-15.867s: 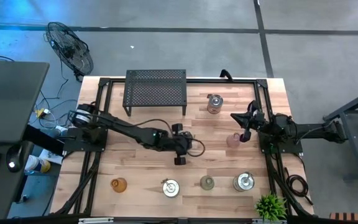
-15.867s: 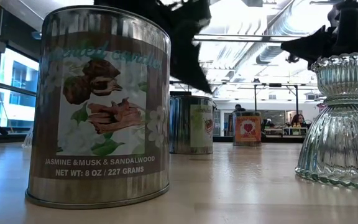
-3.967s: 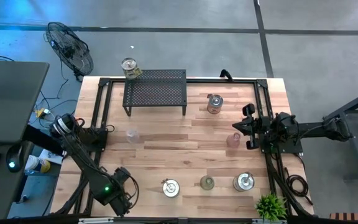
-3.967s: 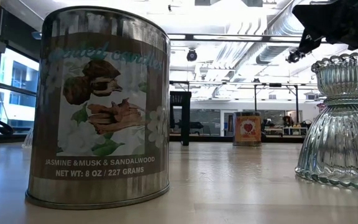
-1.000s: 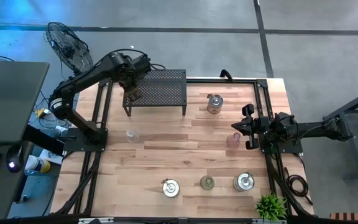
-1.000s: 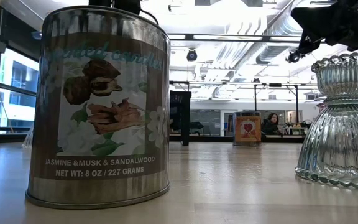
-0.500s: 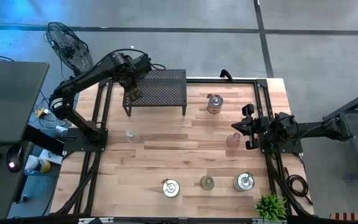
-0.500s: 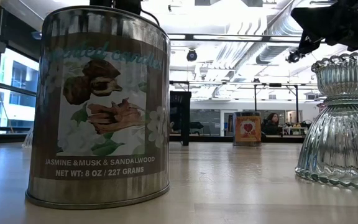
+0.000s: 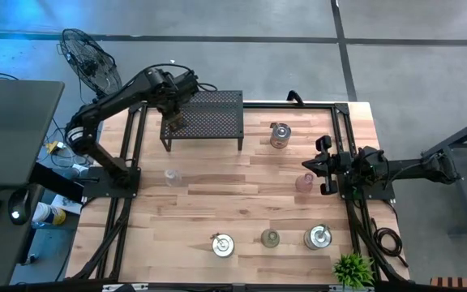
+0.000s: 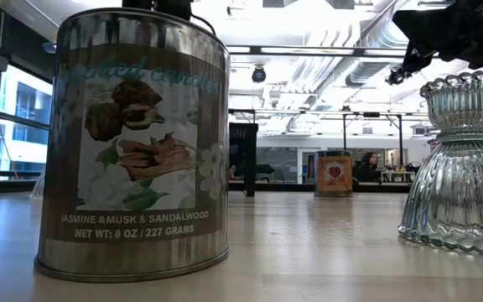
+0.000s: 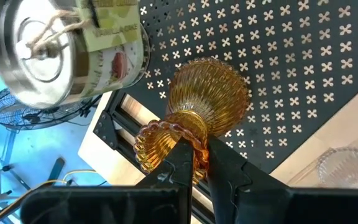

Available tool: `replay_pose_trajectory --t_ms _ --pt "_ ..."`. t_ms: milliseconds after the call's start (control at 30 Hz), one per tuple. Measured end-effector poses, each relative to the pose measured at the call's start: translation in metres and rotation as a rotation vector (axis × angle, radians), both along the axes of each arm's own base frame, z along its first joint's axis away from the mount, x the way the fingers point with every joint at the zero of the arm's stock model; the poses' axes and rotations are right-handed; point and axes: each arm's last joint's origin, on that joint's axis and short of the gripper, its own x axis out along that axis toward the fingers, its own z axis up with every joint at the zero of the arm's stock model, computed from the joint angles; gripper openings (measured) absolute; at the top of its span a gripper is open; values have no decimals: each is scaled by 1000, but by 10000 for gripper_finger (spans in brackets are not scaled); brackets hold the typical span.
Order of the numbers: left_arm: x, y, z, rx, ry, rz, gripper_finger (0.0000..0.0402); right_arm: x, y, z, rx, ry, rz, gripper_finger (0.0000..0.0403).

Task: Pick & Place candle stick holders
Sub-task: Put the yellow candle holder on the shelf aligned with the green scented candle

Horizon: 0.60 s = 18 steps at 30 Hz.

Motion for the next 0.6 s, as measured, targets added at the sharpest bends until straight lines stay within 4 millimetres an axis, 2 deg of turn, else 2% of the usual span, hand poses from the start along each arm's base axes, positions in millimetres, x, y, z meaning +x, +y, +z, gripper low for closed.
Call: replay_pose_trajectory --t_ms 400,600 --pt "6 5 -8 -7 53 -6 20 0 0 0 5 1 4 0" --pt "6 5 -9 -4 64 1 48 0 0 0 4 1 5 0"
